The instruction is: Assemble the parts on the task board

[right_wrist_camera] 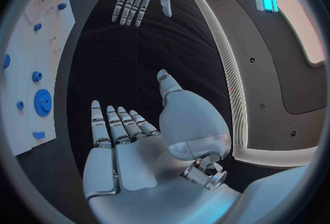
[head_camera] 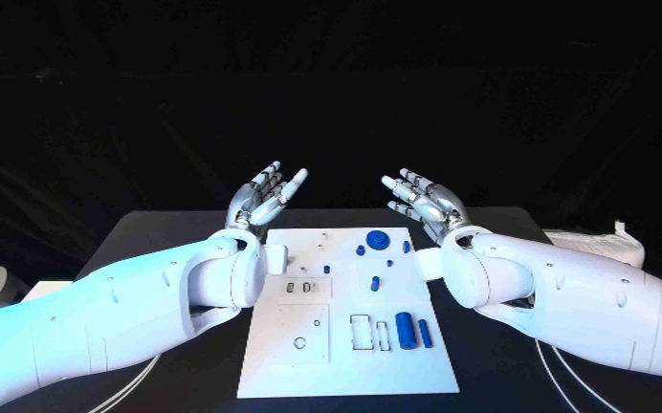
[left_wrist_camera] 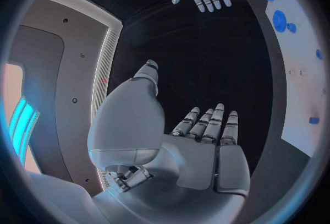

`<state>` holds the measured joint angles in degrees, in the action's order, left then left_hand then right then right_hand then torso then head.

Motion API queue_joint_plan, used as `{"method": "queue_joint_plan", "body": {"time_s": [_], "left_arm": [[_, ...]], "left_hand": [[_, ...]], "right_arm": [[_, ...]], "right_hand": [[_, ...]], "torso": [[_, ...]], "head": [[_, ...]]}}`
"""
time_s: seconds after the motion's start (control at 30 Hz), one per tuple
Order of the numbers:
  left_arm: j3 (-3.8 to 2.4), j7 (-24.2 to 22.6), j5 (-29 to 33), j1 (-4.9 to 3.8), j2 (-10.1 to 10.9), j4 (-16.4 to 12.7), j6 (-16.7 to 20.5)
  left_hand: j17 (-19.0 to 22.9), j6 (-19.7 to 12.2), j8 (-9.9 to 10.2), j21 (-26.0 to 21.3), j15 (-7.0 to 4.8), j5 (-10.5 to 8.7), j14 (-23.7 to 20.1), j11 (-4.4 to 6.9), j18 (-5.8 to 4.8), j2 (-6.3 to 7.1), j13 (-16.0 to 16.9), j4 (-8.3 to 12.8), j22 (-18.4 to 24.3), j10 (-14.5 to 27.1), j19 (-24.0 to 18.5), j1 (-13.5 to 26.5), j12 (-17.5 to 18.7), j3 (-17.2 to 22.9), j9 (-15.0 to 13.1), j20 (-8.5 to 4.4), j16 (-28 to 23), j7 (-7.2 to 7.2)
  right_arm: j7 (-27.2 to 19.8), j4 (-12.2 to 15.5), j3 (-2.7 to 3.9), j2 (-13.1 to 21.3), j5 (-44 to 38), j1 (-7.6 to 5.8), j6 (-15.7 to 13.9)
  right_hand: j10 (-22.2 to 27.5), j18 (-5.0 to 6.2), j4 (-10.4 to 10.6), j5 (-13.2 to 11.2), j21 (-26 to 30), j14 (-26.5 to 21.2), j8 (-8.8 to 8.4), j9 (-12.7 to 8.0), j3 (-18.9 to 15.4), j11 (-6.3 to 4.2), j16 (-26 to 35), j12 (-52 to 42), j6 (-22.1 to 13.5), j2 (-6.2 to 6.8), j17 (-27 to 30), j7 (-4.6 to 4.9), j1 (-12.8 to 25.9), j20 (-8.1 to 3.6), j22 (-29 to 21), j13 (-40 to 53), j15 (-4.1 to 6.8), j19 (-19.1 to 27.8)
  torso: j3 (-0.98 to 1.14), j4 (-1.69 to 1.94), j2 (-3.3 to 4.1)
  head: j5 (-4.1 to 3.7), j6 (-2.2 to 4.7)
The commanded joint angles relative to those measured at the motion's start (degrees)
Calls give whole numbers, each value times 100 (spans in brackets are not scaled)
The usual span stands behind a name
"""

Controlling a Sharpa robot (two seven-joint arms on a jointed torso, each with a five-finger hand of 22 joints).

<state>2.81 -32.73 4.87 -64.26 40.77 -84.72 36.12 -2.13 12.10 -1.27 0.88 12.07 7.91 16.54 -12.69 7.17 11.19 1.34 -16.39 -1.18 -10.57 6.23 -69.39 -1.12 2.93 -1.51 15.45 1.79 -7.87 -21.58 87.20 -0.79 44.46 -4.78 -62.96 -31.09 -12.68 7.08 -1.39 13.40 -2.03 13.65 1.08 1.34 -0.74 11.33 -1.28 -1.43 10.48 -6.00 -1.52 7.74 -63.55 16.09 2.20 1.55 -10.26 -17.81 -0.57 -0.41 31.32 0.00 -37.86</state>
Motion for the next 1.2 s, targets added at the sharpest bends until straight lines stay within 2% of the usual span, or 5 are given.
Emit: {"method": "queue_joint_plan", "body": {"time_s": [0.03, 0.4, 0.53, 0.7, 1.2], "left_arm": [[-2, -257, 152, -9, -11, 1, -339], [0, -388, -102, -7, 192, -24, -503], [0, -416, -138, -9, 288, -68, -583], [-1, -299, -131, -11, 520, -284, -930], [-4, -365, 140, -25, 1124, -1229, -1176]], "left_hand": [[-18, 78, -35, 45, 42, 37, 98, -98, 86, 12, 13, -77, -12, -32, 20, -257, -31, 43, -14, 93, 40, -769], [-104, 583, -124, 173, 154, -11, 744, -223, 5, -196, 68, -65, -83, -571, 344, -453, -110, 249, -71, 120, 167, -878], [-323, 1647, -360, 670, 127, -72, 2451, -215, 38, -522, 192, -18, -338, -1900, 1617, -559, -370, 444, -190, 124, 608, -882], [-443, 3628, -804, 1493, -249, -106, 3821, 45, 342, -864, 329, 231, -646, -4103, 3717, -746, -881, 560, -355, 56, 1047, -756], [-497, 4275, -689, 1616, -518, -115, 4626, 326, 341, -923, 258, 586, -525, -5008, 4634, -984, -727, 731, -227, -222, 937, -494]], "right_arm": [[499, -39, -8, -12, -515, -38, 1007], [196, -206, -11, 117, -1637, -84, 653], [116, -240, -5, 147, -2021, -89, 495], [130, -228, 39, 209, -2852, -110, 324], [1510, -307, 90, 309, -6063, -461, 946]], "right_hand": [[-265, 97, -129, 64, -40, 217, 47, 26, 13, 97, -49, -39, 218, -44, -26, 664, -379, 61, 23, 26, -97, -133], [-2120, 213, -507, 179, -380, 2208, 200, 143, 90, 136, -251, -228, 1623, -48, -159, 688, -947, 70, 186, 150, -94, -1593], [-3503, 280, -722, 190, -616, 3493, 325, 214, 164, 111, -406, -401, 2629, -2, -220, 634, -1209, 60, 253, 220, -66, -2351], [-4257, 356, -1086, 117, -805, 4205, 435, 273, 241, -58, -496, -444, 3919, 165, -227, 508, -1552, 6, 271, 210, 88, -2816], [-5310, 348, -1484, -181, -1512, 5753, 448, 267, 729, -398, -698, -296, 4778, 129, -296, 287, -1465, -589, 493, 206, 607, -4093]], "torso": [[-2, -1, 0], [-6, -12, -7], [-12, 0, 31], [-12, 22, 124], [4, 152, 582]], "head": [[-1, 0], [-67, -34], [-69, -24], [-63, -23], [-294, 224]]}}
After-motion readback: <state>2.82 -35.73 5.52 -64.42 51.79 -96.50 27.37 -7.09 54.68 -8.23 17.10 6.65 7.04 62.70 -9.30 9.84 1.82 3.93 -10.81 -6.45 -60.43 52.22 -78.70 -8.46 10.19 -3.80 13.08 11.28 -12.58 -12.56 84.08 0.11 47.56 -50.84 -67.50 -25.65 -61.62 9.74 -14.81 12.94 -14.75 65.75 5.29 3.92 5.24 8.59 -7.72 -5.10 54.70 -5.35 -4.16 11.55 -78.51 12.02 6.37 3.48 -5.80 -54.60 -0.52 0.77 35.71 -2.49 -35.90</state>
